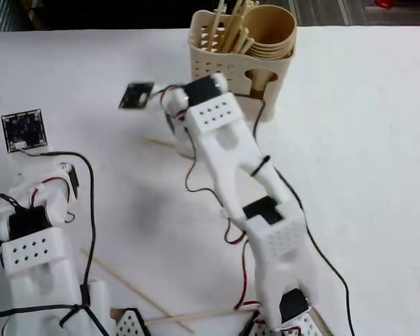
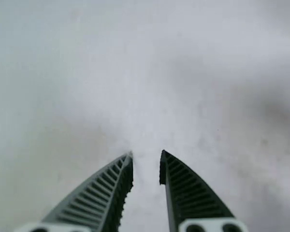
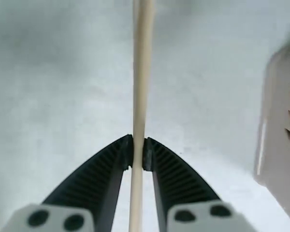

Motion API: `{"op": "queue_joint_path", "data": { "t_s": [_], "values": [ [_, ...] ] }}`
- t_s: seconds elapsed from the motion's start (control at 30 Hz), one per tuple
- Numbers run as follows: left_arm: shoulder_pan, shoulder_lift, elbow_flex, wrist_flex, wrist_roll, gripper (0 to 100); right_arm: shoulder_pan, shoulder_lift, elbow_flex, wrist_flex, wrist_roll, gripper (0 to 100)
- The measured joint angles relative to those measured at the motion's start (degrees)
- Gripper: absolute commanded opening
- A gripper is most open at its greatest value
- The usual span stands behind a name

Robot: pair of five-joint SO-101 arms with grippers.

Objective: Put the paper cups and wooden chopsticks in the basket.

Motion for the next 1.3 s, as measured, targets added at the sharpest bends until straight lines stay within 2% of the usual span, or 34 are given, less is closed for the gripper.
{"op": "queue_joint_path", "data": {
  "t_s": [0.13,0.37,0.93,1.13,1.3],
  "values": [
    [0.0,0.0,0.0,0.0,0.0,11,0.97,-8.44,-0.18,-0.18,-1.49,1.9],
    [0.0,0.0,0.0,0.0,0.0,11,0.79,-18.73,-0.35,-9.41,-9.58,1.9],
    [0.0,0.0,0.0,0.0,0.0,11,7.38,-23.38,-0.35,-50.9,-38.51,1.9],
    [0.0,0.0,0.0,0.0,0.0,11,10.37,-23.74,0.97,-61.54,-40.97,1.9],
    [0.0,0.0,0.0,0.0,0.0,11,10.2,-25.93,7.82,-63.38,-41.05,1.9]
  ]
}}
